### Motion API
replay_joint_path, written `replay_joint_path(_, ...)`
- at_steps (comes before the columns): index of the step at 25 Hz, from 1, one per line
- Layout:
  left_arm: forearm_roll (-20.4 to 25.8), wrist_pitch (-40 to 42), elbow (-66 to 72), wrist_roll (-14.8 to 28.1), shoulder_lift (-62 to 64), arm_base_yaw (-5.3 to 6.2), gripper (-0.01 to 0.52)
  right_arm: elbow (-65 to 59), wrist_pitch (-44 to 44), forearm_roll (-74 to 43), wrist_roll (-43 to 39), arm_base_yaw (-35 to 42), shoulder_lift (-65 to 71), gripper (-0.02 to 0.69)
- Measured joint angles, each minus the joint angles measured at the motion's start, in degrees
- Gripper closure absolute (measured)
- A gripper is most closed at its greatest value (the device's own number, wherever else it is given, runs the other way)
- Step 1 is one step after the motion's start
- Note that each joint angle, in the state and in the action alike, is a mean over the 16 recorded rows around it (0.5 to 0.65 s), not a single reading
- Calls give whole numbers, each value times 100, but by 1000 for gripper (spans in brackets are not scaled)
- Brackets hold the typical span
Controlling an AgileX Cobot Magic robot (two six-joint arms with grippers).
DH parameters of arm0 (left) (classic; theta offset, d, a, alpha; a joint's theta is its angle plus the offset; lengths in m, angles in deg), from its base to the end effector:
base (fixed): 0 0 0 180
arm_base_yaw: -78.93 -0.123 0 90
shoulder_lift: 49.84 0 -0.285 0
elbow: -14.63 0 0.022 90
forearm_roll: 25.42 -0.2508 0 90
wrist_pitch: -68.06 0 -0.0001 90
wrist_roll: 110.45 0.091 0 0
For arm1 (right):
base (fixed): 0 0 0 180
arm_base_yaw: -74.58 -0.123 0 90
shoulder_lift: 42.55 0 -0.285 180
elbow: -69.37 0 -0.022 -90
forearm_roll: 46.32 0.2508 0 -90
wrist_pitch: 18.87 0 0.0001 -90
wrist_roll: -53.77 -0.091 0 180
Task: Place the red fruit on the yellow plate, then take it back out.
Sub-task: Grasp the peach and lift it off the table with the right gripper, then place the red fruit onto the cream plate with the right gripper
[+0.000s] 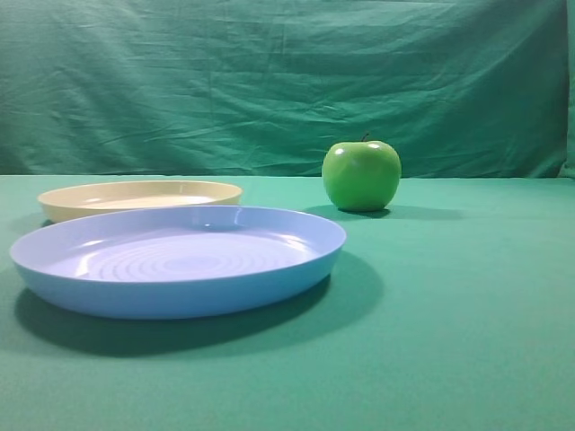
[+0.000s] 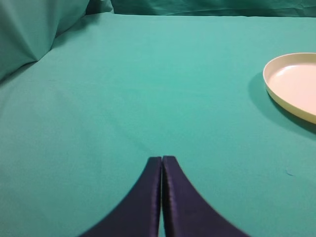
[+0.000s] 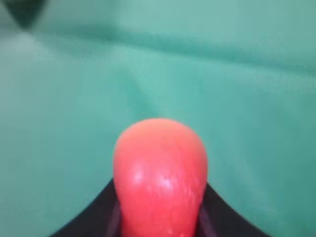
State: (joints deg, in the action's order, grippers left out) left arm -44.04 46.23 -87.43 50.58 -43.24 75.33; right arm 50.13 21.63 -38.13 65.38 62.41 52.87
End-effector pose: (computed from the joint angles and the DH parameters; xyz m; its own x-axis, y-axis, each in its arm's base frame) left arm 0.0508 0.0141 0.1775 -0.2588 -0.0441 -0.9649 -0.1839 0.9829 0.0044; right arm 0.2938 0.0720 0.2400 -0.8579 -0.2802 -0.4306 -0.3300 0.9430 0.0437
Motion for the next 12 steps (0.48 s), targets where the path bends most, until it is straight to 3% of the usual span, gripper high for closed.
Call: replay_joint_path(12, 0, 0, 0, 5, 0, 0, 514, 2925, 337, 361, 601, -1576, 1031, 464)
